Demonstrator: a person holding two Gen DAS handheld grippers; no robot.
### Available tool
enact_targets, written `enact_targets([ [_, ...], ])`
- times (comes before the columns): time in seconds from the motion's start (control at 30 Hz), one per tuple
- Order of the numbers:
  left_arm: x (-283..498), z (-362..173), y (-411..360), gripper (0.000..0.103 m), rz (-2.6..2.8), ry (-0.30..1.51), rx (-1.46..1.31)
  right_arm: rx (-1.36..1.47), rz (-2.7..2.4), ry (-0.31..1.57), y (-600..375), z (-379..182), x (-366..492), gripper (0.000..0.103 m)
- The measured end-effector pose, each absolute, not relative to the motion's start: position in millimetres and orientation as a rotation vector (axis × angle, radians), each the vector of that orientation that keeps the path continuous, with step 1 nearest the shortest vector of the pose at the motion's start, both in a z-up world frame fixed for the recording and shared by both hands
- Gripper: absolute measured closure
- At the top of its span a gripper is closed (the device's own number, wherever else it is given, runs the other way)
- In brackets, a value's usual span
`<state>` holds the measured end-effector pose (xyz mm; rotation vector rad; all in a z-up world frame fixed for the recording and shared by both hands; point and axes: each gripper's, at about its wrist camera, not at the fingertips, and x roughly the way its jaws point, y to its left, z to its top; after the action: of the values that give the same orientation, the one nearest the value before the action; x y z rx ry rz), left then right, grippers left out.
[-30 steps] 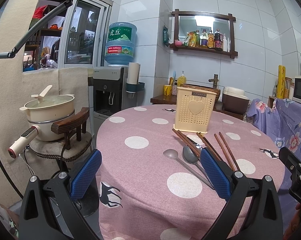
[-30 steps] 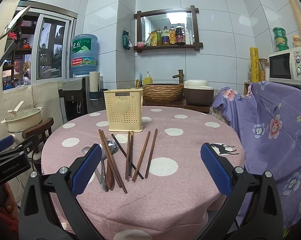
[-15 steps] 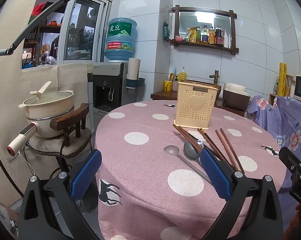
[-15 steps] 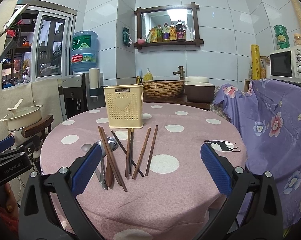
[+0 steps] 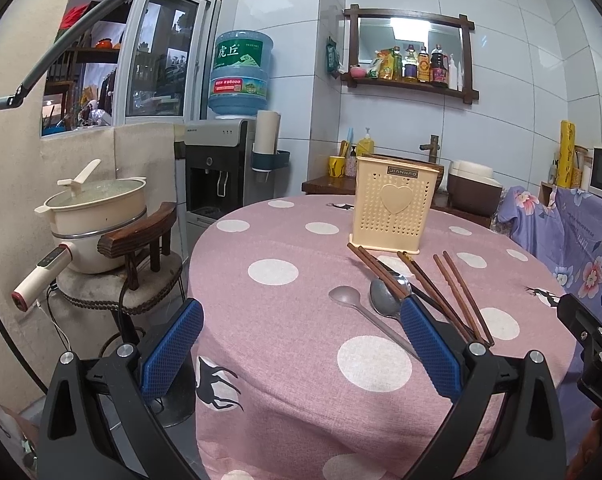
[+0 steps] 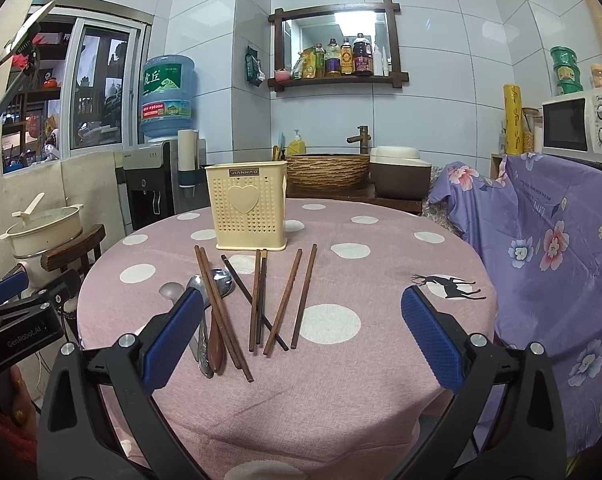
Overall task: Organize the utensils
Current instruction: 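Lower both tools toward the chopsticks lying beside the beige holder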
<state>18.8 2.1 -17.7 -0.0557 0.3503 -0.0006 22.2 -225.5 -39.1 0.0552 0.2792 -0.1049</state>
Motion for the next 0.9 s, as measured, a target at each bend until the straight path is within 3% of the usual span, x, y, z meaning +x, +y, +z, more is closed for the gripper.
enact_targets([
  [0.73, 134.6, -24.2, 7.5, 0.005, -0.067, 0.665, -0.057, 0.063, -0.086, 0.65, -268.5, -52.4, 150.9, 0.005],
  [0.9, 163.6, -20.0, 1.9, 0.015, -0.11, 0.714, -0.066, 0.135, -0.072, 0.739, -287.0, -54.8, 191.7, 0.01],
])
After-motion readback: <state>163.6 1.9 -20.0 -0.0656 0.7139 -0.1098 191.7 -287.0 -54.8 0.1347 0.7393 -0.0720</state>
